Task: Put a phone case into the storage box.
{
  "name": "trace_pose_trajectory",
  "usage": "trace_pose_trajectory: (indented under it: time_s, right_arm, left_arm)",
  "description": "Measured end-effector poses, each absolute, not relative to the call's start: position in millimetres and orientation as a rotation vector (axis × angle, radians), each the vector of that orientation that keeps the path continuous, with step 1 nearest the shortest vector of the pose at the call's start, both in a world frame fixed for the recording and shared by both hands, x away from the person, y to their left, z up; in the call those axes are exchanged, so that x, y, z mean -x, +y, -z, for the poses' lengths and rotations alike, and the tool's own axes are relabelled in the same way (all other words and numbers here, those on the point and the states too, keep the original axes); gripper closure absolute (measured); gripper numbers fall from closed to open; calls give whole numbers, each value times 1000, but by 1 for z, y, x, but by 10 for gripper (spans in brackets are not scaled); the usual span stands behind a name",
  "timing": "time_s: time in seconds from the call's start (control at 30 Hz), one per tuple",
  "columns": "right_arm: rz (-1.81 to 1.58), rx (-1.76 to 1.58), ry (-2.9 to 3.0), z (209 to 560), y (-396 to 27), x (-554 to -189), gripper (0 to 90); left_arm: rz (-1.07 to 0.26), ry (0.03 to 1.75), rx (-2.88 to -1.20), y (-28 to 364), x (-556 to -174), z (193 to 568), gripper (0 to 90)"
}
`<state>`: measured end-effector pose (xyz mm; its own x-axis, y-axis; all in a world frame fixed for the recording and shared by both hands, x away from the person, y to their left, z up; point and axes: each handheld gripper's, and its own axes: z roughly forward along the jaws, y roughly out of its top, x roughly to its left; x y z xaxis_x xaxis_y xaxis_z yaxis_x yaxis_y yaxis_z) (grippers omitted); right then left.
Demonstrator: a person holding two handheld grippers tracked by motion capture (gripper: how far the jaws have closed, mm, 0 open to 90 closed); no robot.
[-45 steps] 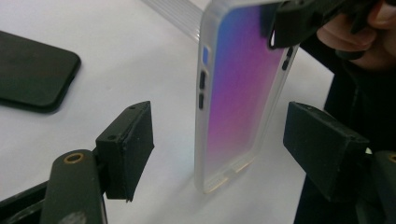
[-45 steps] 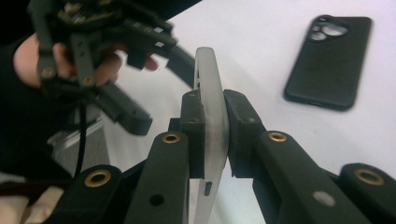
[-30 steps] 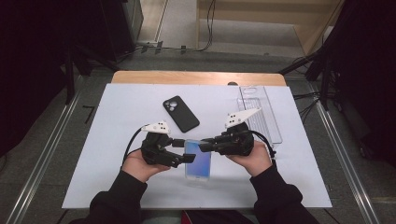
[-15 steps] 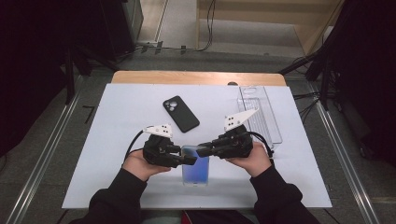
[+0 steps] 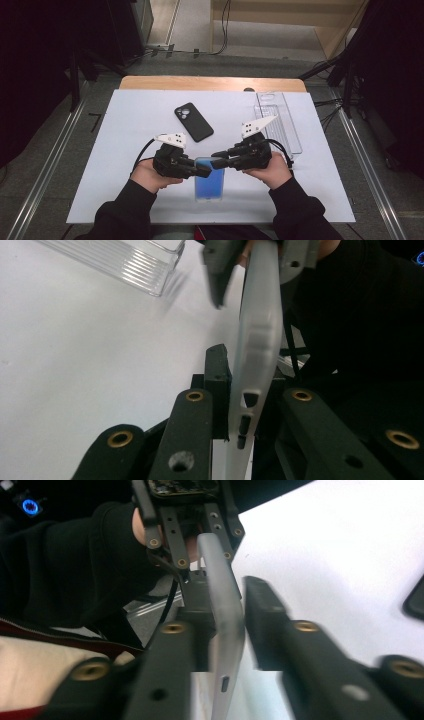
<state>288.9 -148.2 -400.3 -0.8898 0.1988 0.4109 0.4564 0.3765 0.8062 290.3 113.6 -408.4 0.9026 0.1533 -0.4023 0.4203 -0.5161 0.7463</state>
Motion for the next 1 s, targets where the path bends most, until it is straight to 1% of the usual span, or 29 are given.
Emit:
trace_pose_trajectory:
  time_s: [0.03, 0.07, 0.1, 0.13, 0.23, 0.27, 0.3, 0.33, 0.43, 0.47, 0.5, 0.53, 0.57, 0.6, 0.63, 0.67, 0.7, 0.8, 0.83, 0.87, 0.9, 0.93, 0.97, 1.0]
  right_arm:
    - [1521, 582, -2392, 400, -148, -289, 629]
    - [1531, 610, -2369, 400, -149, -290, 582]
    - [1531, 610, -2369, 400, -149, -290, 582]
    - [1548, 635, -2358, 398, -151, -290, 525]
    - [1562, 646, -2360, 397, -153, -289, 517]
    - [1574, 665, -2374, 396, -154, -289, 487]
    - [1574, 665, -2374, 396, -154, -289, 487]
    - [1599, 674, -2375, 395, -155, -288, 458]
    - [1618, 686, -2376, 394, -157, -288, 432]
    - [1632, 695, -2379, 394, -158, -288, 393]
    - [1632, 695, -2379, 394, -158, -288, 393]
    - [1664, 703, -2402, 394, -159, -287, 359]
    - [1664, 703, -2402, 394, -159, -287, 359]
    - [1689, 731, -2419, 395, -159, -286, 321]
    - [1689, 731, -2419, 395, -159, -286, 321]
    - [1699, 753, -2432, 397, -159, -286, 295]
    - [1699, 753, -2432, 397, -159, -286, 295]
    - [1725, 823, -2455, 399, -159, -285, 234]
    - [1725, 823, -2455, 399, -159, -285, 234]
    - [1710, 868, -2454, 399, -159, -285, 181]
    - [1710, 868, -2454, 399, -159, -285, 181]
    - [1697, 919, -2458, 401, -158, -285, 137]
    - [1697, 919, -2458, 401, -158, -285, 137]
    - [1688, 978, -2484, 404, -156, -284, 17]
  left_arm:
    - [355, 411, -2111, 114, -290, 408, 813]
    - [350, 416, -2116, 114, -290, 408, 812]
    - [350, 416, -2116, 114, -290, 408, 811]
    - [340, 431, -2129, 114, -290, 409, 811]
    - [326, 473, -2135, 114, -290, 409, 812]
    - [319, 481, -2123, 116, -291, 408, 815]
    - [319, 481, -2123, 116, -291, 408, 815]
    - [314, 497, -2118, 116, -292, 407, 815]
    - [311, 538, -2110, 119, -294, 406, 815]
    - [301, 570, -2100, 121, -295, 407, 815]
    - [301, 570, -2100, 121, -295, 407, 815]
    - [292, 589, -2092, 121, -296, 406, 815]
    - [288, 605, -2086, 123, -297, 406, 815]
    - [281, 636, -2074, 125, -299, 406, 815]
    - [281, 636, -2074, 125, -299, 406, 815]
    - [266, 682, -2062, 127, -300, 406, 815]
    - [266, 682, -2062, 127, -300, 406, 815]
    - [223, 763, -2052, 130, -302, 406, 814]
    - [223, 763, -2052, 130, -302, 406, 813]
    - [189, 778, -2053, 130, -302, 406, 814]
    - [189, 778, -2053, 130, -302, 406, 813]
    - [174, 791, -2049, 131, -302, 406, 813]
    - [160, 806, -2047, 131, -302, 405, 813]
    - [154, 827, -2040, 132, -302, 405, 813]
